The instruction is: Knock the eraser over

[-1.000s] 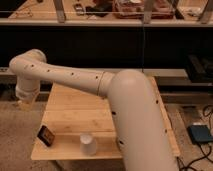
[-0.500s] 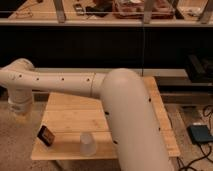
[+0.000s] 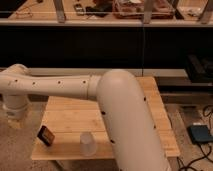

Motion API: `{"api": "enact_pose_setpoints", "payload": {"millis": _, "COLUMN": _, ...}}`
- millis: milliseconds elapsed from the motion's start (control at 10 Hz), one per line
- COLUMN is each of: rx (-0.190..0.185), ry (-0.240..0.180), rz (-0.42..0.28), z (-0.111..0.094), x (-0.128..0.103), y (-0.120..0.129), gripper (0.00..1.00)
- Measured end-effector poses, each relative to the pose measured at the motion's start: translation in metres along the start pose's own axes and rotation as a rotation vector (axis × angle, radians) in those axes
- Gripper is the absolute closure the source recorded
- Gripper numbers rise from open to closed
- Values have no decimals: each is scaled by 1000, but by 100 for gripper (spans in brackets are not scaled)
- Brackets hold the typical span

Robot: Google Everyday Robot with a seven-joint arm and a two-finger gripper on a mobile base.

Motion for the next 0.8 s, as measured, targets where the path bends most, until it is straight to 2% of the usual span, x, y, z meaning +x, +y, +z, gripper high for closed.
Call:
{"api": "enact_pose_setpoints", "payload": {"millis": 200, "rx": -33, "ry": -8, "rz": 62, "z": 17, "x": -6, "y": 10, "gripper": 93}}
{"api": "enact_pose_setpoints", "payload": {"millis": 400, "rx": -63, "ry": -9, "rz": 93, "z": 26, "x": -10, "y": 20, "gripper": 93}}
{"api": "enact_pose_setpoints", "payload": {"millis": 600, "rx": -82, "ry": -23, "rz": 97, "z": 39, "x": -15, "y": 27, "gripper": 93}}
{"api": "enact_pose_setpoints", "payload": {"millis": 800, "rx": -85, "ry": -45, "rz": 89, "z": 54, "x": -22, "y": 30, "gripper": 93}}
